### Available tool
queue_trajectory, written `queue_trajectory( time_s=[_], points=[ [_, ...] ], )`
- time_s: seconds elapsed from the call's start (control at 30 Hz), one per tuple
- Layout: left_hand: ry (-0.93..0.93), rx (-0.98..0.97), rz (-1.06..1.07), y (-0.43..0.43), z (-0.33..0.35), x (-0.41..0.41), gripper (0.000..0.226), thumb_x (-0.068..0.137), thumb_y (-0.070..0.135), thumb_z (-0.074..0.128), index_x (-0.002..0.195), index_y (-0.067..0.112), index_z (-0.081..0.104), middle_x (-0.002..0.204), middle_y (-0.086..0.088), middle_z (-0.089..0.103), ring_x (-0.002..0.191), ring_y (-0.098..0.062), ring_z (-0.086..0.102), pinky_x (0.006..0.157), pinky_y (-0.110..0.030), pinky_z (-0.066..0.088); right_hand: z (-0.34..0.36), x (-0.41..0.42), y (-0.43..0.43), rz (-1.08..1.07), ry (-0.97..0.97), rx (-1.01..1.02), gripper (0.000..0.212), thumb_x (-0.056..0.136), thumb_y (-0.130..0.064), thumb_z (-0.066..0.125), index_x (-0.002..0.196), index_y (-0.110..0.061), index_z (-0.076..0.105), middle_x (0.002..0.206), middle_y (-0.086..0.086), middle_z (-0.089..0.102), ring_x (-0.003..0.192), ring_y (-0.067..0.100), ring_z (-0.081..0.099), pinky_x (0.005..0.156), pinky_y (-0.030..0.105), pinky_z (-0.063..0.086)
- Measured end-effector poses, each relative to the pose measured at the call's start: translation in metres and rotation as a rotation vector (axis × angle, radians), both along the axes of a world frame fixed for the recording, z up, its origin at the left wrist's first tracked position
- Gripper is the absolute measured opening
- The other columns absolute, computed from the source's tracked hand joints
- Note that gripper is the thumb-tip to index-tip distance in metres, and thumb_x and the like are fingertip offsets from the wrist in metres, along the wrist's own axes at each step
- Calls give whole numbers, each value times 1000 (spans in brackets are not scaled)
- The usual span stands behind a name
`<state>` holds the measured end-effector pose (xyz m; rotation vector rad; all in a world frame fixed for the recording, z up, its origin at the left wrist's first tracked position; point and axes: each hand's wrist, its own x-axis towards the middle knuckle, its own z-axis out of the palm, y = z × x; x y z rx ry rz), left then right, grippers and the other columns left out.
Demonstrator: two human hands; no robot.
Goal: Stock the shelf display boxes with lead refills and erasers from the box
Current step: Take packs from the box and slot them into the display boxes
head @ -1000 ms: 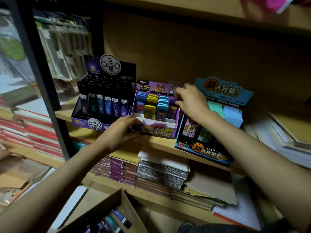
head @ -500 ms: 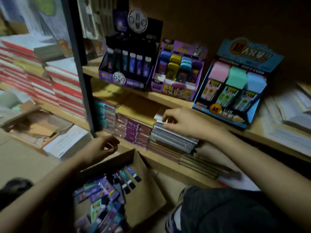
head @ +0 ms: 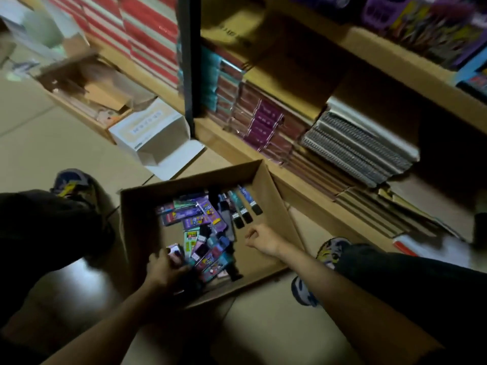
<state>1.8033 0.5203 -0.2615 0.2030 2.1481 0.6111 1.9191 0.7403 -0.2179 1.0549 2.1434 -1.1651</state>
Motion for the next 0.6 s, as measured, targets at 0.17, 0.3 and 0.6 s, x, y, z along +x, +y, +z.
queue_trajectory(
  time_s=[0.17,0.3,0.6],
  points=[
    [-197,65,409,5,-22,14,69,65,12,86,116,-1,41,125,-21,40,114,-37,48,98,-48,45,-61,-5,-30,-324,-45,-143,20,85,-7,66,87,-9,47,78,3,47,78,15,44,58,21,33],
    [-159,118,521,9,-31,17,50,72,-5,75,103,1,37,114,-28,52,111,-42,54,93,-49,47,-88,-8,-53,-465,-17,-231,40,78,-2,73,102,-7,41,86,8,53,84,19,51,69,26,42],
    [-422,265,665,7,-38,15,42,79,-3,68,114,4,45,119,-21,58,101,-34,59,82,-45,50,-108,-8,-61,-504,-25,-224,58,77,-6,75,122,-7,38,102,10,47,95,18,46,78,24,38]
  ],
)
